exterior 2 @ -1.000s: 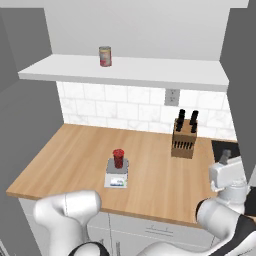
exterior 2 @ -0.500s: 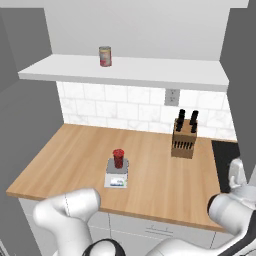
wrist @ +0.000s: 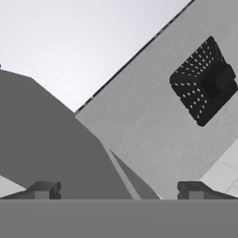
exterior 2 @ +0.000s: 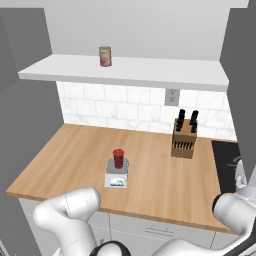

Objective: Pick the yogurt and place it on the digital scale for weighing, and close the cabinet.

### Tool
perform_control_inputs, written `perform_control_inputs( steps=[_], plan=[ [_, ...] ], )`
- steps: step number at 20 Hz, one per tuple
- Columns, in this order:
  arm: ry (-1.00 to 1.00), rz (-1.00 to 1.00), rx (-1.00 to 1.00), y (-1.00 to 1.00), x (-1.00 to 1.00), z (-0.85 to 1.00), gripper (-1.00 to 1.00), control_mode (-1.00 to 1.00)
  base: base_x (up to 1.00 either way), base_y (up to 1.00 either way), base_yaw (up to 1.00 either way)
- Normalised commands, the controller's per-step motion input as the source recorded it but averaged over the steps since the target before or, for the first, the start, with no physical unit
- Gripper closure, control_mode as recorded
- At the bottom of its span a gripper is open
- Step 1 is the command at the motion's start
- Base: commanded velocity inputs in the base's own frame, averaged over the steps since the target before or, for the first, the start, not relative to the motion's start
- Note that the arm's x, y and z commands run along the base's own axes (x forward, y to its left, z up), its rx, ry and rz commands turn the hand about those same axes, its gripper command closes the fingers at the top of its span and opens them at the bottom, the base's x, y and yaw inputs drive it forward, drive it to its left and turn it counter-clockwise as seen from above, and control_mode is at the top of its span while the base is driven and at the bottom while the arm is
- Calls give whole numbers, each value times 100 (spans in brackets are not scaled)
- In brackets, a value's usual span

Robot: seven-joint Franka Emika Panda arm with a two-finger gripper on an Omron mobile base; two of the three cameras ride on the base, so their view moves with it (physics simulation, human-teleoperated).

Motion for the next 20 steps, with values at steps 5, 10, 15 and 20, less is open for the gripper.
perform_control_inputs(
  steps=[5, 10, 15, 20],
  plan=[
    [0, 0, 0, -9, 0, 0, -100, -100, 0, 0, 0],
    [0, 0, 1, -16, 5, 0, -100, -100, 0, 0, 0],
    [2, 0, 7, -50, 4, 14, -100, -100, 0, 0, 0],
    [0, 0, -8, 21, -10, 74, -100, -100, 0, 0, 0]
  ],
)
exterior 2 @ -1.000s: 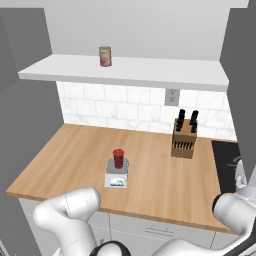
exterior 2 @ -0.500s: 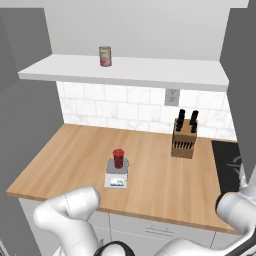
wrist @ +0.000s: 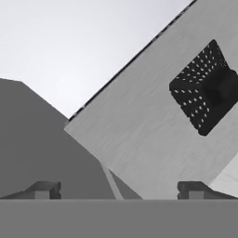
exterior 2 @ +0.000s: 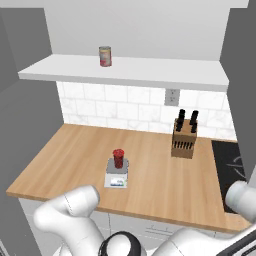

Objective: Pick the yogurt and place it on the digital scale for weighing, and close the cabinet.

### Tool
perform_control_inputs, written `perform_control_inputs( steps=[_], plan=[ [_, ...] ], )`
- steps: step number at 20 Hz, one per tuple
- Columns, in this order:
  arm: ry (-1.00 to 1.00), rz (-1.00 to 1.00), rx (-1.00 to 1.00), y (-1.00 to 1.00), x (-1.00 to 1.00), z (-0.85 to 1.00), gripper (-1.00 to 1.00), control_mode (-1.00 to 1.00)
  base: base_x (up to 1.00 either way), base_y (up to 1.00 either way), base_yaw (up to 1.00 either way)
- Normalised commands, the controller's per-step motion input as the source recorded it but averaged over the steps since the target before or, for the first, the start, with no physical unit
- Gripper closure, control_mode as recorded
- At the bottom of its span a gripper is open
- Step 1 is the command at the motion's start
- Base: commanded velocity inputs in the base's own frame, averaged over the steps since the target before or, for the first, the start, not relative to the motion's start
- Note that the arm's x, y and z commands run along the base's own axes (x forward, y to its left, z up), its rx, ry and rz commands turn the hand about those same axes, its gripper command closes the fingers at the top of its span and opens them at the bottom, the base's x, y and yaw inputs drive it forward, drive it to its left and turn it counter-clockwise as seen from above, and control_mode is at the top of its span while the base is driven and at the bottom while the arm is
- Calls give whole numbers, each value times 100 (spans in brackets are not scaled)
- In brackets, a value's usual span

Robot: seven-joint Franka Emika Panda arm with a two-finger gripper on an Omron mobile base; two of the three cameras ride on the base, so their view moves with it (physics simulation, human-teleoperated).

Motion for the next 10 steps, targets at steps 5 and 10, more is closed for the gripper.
perform_control_inputs(
  steps=[5, 10],
  plan=[
    [0, 2, -37, 94, -9, 78, -100, -100, 0, 0, 0],
    [-2, 7, -46, 100, 0, 74, -100, -100, 0, 0, 0]
  ],
)
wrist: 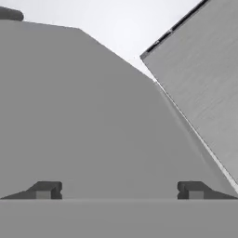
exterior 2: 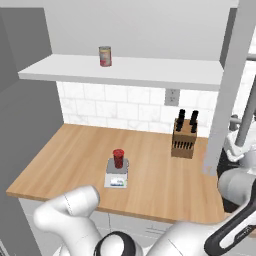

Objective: Pick the yogurt and place it on the digital scale for weighing, and close the cabinet.

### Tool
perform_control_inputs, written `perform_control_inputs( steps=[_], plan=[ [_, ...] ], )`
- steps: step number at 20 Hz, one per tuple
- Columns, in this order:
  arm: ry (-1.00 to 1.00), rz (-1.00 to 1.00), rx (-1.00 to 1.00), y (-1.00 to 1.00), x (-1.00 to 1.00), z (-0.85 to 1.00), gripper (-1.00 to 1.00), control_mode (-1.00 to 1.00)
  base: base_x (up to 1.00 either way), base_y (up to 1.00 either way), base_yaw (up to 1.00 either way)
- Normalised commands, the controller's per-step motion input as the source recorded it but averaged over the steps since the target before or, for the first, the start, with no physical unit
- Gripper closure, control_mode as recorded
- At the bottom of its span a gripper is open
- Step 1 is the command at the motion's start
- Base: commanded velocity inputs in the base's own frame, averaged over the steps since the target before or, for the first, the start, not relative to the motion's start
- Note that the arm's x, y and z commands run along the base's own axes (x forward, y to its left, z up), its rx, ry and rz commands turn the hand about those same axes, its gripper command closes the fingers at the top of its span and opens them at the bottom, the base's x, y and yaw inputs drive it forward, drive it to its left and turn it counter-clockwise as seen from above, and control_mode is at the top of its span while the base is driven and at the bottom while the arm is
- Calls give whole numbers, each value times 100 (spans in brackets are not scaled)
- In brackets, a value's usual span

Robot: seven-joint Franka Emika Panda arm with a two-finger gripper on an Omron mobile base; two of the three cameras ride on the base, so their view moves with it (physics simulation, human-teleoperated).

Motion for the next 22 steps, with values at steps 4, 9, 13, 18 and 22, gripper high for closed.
perform_control_inputs(
  steps=[4, 9, 13, 18, 22],
  plan=[
    [1, 4, -46, 100, 0, 39, -100, -100, 0, 0, 0],
    [28, -8, -41, 100, 34, 0, -100, -100, 0, 0, 0],
    [34, -37, -33, 99, 86, 6, -100, -100, 0, 0, 0],
    [21, -29, -24, 91, 100, 5, -100, -100, 0, 0, 0],
    [18, -26, -20, 72, 100, 0, -100, -100, 0, 0, 0]
  ],
)
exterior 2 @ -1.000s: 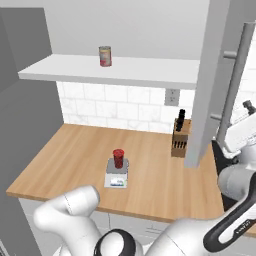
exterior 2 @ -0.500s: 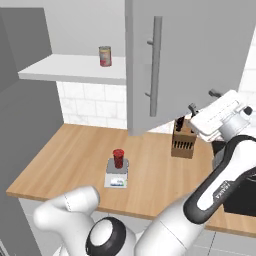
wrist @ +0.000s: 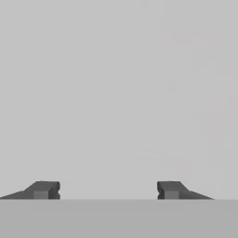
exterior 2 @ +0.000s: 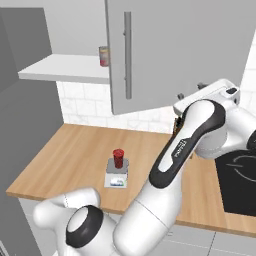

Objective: Pick the yogurt and place it on the digital scale for weighing, and close the cabinet.

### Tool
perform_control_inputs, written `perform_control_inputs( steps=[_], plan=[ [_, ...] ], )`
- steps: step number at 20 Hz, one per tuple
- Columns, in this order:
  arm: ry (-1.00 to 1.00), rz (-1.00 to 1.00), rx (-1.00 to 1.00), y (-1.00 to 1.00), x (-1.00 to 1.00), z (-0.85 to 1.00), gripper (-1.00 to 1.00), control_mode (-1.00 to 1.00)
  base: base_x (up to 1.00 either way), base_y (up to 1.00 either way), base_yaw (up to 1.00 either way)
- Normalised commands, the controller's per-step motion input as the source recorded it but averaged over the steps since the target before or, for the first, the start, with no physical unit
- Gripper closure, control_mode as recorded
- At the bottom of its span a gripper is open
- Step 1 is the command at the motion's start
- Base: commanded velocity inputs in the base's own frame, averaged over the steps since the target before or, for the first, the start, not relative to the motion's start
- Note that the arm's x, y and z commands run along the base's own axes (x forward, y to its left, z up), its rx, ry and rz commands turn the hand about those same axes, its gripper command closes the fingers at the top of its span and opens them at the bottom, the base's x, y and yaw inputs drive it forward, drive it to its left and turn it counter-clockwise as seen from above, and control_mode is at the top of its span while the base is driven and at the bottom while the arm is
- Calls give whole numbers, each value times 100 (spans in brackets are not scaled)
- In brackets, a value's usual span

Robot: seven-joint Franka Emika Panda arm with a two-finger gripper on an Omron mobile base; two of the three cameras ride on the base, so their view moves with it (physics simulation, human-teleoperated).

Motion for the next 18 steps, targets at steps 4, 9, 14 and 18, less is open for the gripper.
perform_control_inputs(
  steps=[4, 9, 14, 18],
  plan=[
    [2, -21, -19, 49, 100, 0, -100, -100, 0, 0, 0],
    [0, -12, -5, 6, 100, -9, -100, -100, 0, 0, 0],
    [0, -5, 0, 0, 84, -13, -100, -100, 0, 0, 0],
    [-9, -3, 0, 0, 91, -34, -100, -100, 0, 0, 0]
  ],
)
